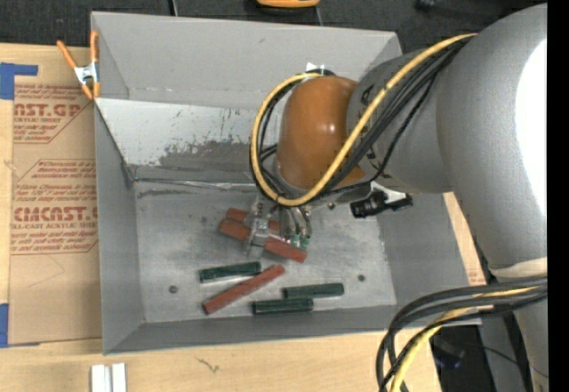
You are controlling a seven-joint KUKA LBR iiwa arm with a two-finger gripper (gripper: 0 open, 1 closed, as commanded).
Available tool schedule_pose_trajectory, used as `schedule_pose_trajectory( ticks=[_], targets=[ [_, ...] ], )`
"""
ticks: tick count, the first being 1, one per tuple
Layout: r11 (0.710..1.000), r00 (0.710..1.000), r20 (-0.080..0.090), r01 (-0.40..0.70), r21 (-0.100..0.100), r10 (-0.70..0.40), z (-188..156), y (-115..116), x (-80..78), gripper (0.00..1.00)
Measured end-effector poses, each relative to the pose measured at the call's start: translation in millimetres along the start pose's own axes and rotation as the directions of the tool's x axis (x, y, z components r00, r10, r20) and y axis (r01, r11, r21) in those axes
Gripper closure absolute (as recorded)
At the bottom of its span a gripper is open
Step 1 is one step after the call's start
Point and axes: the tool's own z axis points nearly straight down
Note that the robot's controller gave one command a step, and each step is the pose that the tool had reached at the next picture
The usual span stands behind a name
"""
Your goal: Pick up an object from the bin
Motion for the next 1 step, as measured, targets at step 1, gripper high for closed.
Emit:
schedule_pose_trajectory(
  ticks=[1],
  targets=[
    [1.0, 1.0, -0.001, 0.0, 0.0, 0.0, -8.6, 0.1, 0.3, 1.0]
  ],
)
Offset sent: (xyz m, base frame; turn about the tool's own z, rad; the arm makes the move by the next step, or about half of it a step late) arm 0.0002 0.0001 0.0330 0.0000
